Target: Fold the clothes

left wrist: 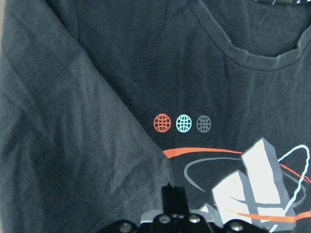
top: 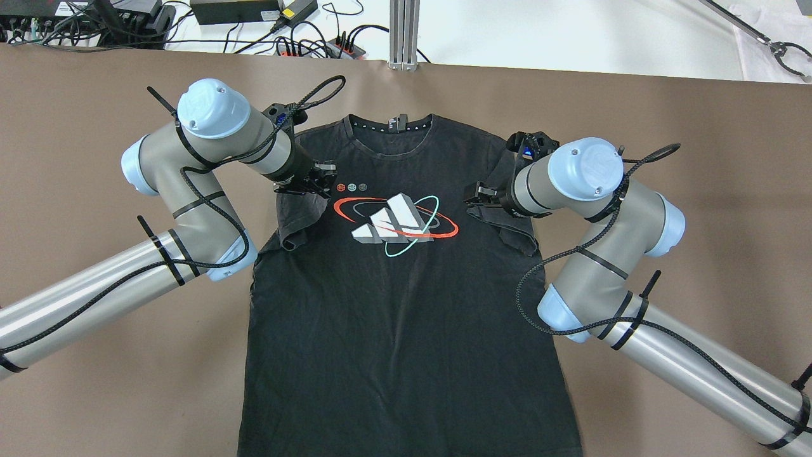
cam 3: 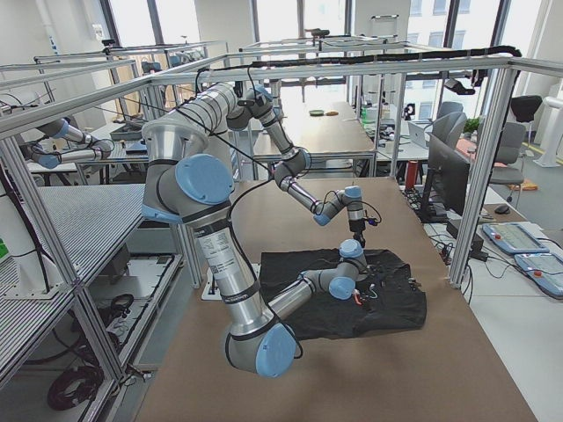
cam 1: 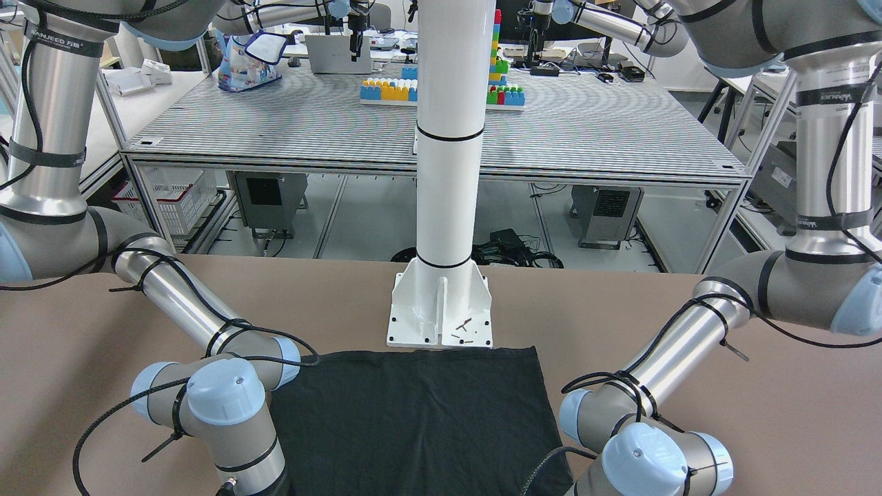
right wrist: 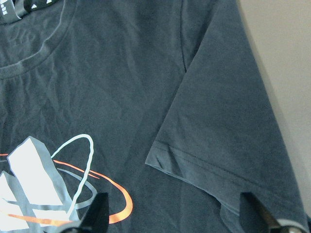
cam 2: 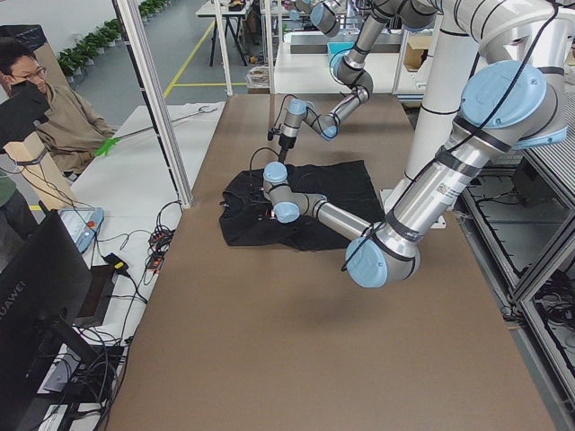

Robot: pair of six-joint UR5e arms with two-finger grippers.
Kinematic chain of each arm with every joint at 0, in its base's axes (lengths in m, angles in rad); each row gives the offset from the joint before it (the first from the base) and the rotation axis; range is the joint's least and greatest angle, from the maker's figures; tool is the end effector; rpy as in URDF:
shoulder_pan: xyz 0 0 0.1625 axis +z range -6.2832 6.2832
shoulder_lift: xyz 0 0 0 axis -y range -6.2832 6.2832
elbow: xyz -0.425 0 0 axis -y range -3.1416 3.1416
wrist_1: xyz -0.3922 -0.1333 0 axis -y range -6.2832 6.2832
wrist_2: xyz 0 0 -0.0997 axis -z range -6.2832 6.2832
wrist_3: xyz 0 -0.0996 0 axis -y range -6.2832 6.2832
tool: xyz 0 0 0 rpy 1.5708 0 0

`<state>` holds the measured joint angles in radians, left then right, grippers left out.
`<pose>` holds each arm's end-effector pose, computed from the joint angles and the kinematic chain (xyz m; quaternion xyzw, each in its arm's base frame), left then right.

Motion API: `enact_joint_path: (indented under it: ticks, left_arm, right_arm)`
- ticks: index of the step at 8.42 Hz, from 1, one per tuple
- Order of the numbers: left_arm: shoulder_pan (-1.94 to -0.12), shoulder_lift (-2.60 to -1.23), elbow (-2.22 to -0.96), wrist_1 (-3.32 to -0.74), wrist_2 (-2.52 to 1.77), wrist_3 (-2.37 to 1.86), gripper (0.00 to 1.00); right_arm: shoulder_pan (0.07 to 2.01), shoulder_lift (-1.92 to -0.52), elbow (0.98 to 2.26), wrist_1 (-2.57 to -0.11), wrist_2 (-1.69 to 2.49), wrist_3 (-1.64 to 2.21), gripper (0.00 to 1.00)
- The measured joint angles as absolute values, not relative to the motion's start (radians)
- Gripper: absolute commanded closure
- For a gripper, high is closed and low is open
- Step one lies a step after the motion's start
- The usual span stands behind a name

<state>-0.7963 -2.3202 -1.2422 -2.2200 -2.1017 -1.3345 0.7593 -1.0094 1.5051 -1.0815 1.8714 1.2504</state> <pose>0.4798 -0.6088 0.2672 0.0466 0.5393 -0.1009 0.8348 -0.4404 -0.5611 0.3052 0.1271 -0.4688 0.1206 0.8657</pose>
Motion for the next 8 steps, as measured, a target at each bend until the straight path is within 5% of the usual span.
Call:
enact_joint_path:
  ticks: [8]
  left_arm:
    - [-0.801,-2.466,-1.082,-2.220,-2.058,-1.357,1.00]
  right_arm:
    - [0.759,-1.023,1.529,-1.081,1.871,1.256,0.05]
